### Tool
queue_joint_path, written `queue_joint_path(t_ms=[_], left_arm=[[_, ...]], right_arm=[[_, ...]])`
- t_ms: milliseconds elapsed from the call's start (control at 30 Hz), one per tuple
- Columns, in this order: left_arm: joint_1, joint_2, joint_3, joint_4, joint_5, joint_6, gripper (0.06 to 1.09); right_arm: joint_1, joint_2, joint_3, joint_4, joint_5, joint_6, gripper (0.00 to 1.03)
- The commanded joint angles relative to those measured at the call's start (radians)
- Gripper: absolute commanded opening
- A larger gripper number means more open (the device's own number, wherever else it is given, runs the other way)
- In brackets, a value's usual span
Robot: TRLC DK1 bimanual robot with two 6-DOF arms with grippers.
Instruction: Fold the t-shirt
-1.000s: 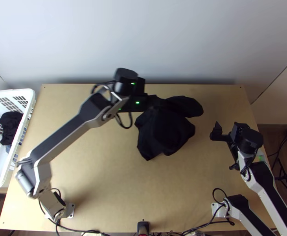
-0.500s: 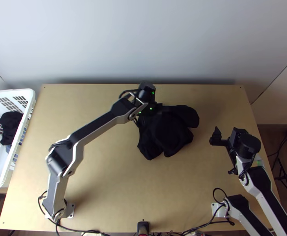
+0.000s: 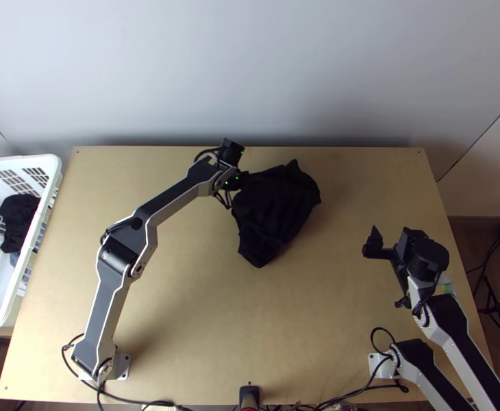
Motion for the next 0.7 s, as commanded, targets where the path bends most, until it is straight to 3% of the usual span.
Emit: queue_joint_path(t_ms=[0, 33, 167, 367, 667], left_arm=[[0.018, 0.006, 0.016, -0.115, -0.002, 0.038, 0.98], [0.009, -0.005, 0.016, -0.142, 0.003, 0.055, 1.02], [-0.014, -0.075, 0.016, -0.214, 0.099, 0.080, 1.03], [-0.006, -0.223, 0.014, -0.268, 0.116, 0.077, 1.03], [0.122, -0.333, 0.010, -0.449, 0.118, 0.135, 1.03]], right_arm=[[0.064, 0.021, -0.020, 0.030, -0.003, 0.037, 0.96], [0.075, 0.028, -0.017, 0.033, -0.004, 0.047, 0.96], [0.109, 0.091, 0.003, 0.057, -0.015, 0.060, 0.96], [0.109, 0.185, 0.058, 0.060, -0.081, 0.099, 0.96], [0.037, 0.525, 0.126, 0.248, -0.225, 0.232, 0.96]])
